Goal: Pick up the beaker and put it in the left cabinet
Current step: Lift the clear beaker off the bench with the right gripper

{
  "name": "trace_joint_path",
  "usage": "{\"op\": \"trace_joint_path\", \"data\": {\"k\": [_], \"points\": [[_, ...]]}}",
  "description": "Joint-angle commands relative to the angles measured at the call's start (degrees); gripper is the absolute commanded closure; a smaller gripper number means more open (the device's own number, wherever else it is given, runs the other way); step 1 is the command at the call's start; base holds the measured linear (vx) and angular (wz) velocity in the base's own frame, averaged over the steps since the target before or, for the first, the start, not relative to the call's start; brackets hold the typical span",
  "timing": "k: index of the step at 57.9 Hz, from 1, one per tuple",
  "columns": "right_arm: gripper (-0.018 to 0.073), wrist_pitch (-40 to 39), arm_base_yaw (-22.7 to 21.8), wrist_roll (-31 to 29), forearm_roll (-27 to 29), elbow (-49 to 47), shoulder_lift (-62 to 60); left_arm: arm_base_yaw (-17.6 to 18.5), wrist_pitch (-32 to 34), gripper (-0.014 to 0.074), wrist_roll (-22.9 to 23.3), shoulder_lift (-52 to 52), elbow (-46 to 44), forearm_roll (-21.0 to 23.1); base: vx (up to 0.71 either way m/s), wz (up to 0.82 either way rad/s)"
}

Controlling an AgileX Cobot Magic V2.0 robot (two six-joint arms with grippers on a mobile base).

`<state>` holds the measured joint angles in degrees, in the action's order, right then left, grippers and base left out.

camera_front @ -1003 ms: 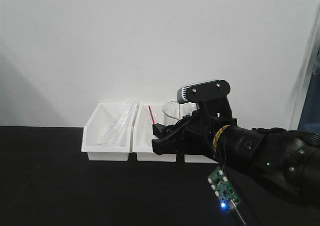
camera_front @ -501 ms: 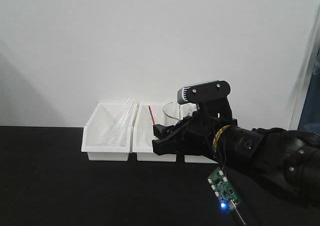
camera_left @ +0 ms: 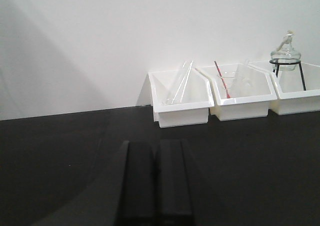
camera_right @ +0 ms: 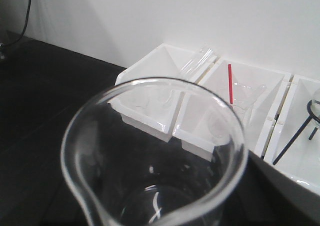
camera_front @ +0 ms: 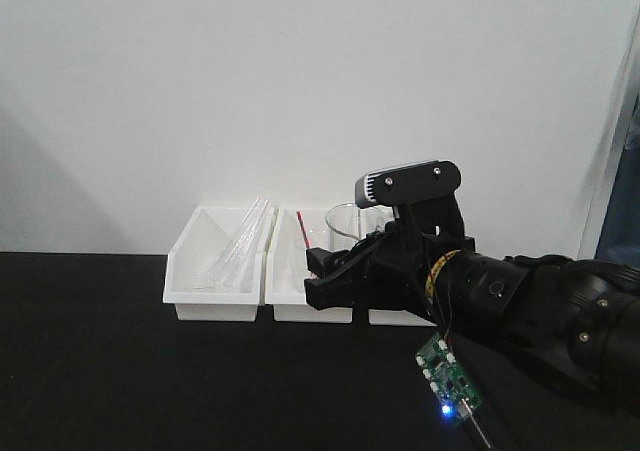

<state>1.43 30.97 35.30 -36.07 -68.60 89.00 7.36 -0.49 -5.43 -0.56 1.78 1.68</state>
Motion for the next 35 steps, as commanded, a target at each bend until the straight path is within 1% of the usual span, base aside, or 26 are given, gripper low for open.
{"op": "trace_joint_path", "data": {"k": [1,20,35], "points": [[0.0568,-3.58,-0.02,0.01,-0.12,-2.21,-2.73,0.06,4.76,0.0595,0.17,-1.01,0.93,0.42,0.00,0.01],[0.0568,-3.53,-0.02,0.01,-0.12,-2.21,-2.72,0.06,4.76,0.0595,0.17,-1.01,0.93,0.42,-0.02,0.01],[0.0568,-3.53,-0.02,0.01,-0.12,-2.21,-2.72,0.06,4.76,0.0595,0.17,-1.01,0.93,0.42,-0.09,-0.02]]}}
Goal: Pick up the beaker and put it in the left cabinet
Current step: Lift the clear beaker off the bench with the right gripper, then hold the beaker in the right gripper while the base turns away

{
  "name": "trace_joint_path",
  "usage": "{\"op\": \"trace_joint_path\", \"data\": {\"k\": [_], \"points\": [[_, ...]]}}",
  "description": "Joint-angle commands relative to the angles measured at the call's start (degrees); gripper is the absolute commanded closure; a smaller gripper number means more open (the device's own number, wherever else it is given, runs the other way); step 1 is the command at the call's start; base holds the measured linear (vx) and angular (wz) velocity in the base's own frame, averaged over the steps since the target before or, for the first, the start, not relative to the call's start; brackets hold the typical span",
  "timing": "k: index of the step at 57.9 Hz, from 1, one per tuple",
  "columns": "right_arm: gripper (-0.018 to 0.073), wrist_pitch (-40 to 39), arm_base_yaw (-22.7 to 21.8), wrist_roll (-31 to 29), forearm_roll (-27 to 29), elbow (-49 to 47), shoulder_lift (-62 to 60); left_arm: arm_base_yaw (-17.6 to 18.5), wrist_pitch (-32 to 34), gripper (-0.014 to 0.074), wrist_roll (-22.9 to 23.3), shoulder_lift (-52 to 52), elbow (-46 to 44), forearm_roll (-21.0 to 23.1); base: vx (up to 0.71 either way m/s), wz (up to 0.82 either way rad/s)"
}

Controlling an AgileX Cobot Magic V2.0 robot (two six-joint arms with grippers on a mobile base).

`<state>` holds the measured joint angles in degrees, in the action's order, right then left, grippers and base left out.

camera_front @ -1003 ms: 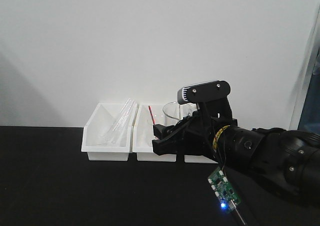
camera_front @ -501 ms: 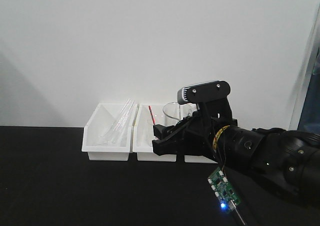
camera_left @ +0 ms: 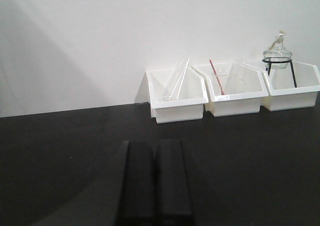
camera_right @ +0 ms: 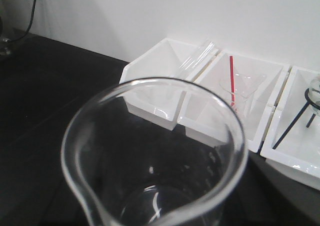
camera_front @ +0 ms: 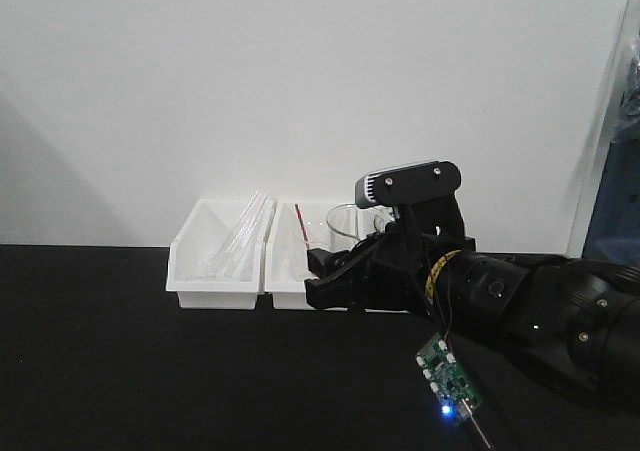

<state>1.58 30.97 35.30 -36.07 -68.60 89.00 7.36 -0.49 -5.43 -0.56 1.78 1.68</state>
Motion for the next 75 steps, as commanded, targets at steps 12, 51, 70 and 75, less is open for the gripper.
{"op": "trace_joint_path", "data": {"k": [12,51,70,75], "points": [[0.0568,-3.68,-0.02,0.01,-0.12,-2.21,-2.72,0.06,4.76,0.0595,0.17,-1.01,0.93,0.42,-0.19,-0.04],[0.0568,-3.49,-0.02,0.01,-0.12,-2.10,-2.07,0.06,4.76,0.0595,0.17,-1.01,0.93,0.42,-0.30,-0.03],[0.0568,-3.55,-0.02,0.01,-0.12,-2.10,-2.07,0.06,4.76,0.0595,0.17,-1.01,0.93,0.42,-0.32,0.04],[0.0568,-3.55,-0.02,0.01,-0.12,-2.10,-2.07,0.06,4.76,0.0595,0.17,-1.01,0.93,0.42,-0.30,0.09]]}}
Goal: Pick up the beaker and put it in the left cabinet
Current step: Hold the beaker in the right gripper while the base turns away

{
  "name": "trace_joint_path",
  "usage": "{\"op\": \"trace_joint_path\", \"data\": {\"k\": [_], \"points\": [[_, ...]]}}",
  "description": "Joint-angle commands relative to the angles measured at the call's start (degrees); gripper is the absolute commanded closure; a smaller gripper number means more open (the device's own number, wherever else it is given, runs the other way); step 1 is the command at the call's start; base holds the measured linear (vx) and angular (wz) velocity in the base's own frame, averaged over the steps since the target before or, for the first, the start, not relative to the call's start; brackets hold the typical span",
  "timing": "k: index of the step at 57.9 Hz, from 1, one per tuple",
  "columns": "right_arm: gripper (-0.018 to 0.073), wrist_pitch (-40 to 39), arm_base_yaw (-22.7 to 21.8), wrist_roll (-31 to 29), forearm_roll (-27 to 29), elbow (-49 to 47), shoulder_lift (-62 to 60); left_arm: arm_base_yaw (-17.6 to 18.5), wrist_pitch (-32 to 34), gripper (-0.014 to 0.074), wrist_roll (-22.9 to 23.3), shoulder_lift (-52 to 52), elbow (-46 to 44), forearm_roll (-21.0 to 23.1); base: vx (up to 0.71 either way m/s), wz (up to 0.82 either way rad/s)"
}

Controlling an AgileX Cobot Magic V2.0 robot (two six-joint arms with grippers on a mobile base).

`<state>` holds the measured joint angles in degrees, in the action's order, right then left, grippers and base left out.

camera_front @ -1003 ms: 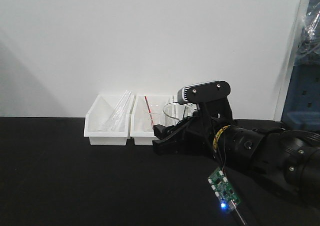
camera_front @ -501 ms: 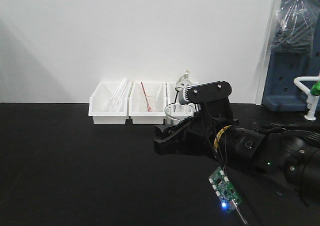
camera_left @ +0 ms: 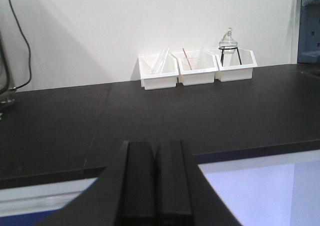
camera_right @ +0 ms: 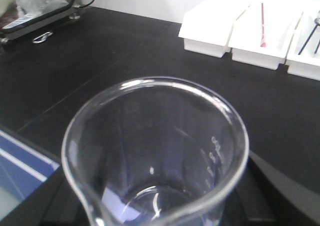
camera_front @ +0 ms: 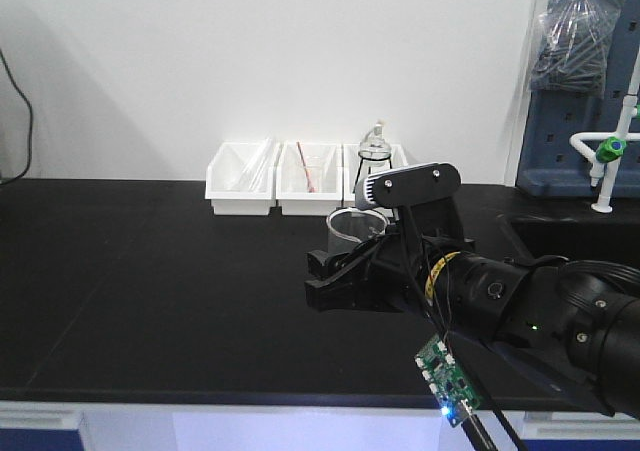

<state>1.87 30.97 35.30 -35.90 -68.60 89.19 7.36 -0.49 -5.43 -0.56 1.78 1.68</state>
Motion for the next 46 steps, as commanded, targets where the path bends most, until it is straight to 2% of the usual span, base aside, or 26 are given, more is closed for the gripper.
{"op": "trace_joint_path", "data": {"k": [1,18,46], "points": [[0.0568,-3.83,-0.02,0.01,-0.29,-2.10,-2.26,0.06,4.76,0.0595,0.17,-1.01,0.93,0.42,-0.29,0.12],[0.0568,-3.89,-0.02,0.01,-0.29,-2.10,-2.26,0.06,4.76,0.0595,0.17,-1.01,0.93,0.42,-0.24,0.30],[0.0568,-3.89,-0.02,0.01,-0.29,-2.10,-2.26,0.06,4.76,0.0595,0.17,-1.01,0.93,0.42,-0.15,0.64]]}}
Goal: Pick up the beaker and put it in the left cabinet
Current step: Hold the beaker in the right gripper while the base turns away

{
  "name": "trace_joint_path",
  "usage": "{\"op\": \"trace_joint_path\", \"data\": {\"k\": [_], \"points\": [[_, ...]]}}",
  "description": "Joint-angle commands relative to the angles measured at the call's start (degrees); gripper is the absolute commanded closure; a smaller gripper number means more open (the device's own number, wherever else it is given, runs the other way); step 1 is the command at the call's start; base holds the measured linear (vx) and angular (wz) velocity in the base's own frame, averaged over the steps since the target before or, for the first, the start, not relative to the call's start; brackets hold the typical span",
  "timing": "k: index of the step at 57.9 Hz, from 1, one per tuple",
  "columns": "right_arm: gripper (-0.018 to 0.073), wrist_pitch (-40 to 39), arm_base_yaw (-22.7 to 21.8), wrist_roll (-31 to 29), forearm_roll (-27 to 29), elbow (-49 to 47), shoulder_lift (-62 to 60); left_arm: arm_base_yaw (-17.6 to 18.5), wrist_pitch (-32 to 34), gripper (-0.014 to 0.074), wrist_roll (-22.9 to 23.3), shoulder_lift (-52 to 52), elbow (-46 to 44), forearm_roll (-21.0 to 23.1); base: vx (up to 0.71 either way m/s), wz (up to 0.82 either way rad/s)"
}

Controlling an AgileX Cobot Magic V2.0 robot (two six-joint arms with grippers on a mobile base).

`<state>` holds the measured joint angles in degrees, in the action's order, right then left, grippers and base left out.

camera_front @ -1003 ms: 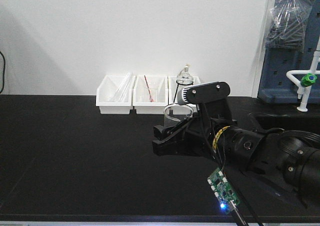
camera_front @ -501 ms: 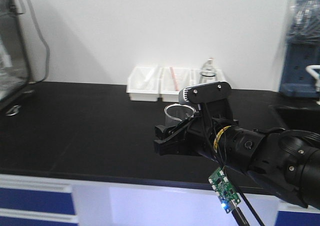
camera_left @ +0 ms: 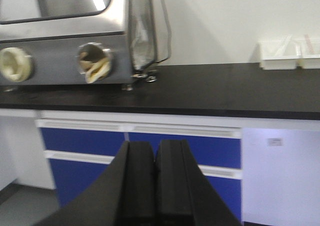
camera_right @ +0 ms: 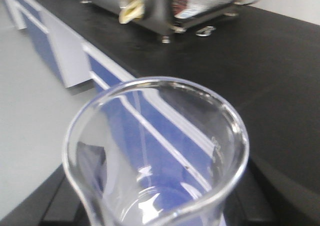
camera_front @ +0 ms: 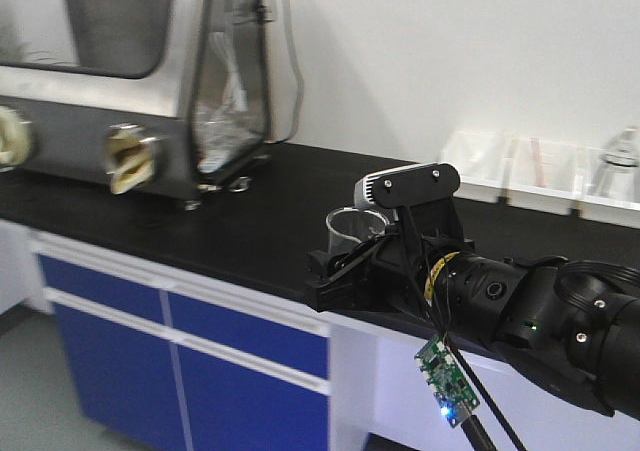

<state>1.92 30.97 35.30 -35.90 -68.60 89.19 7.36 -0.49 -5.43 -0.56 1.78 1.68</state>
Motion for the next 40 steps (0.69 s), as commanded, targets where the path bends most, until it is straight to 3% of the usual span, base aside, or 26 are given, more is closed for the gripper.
{"op": "trace_joint_path", "data": {"k": [1,40], "points": [[0.0568,-3.94,-0.02,0.01,-0.29,-2.10,-2.26,0.06,4.76,0.0595,0.17,-1.01,0.93,0.42,-0.11,0.62],[0.0568,-3.94,-0.02,0.01,-0.29,-2.10,-2.26,0.06,4.76,0.0595,0.17,-1.01,0.93,0.42,-0.02,0.55]]}}
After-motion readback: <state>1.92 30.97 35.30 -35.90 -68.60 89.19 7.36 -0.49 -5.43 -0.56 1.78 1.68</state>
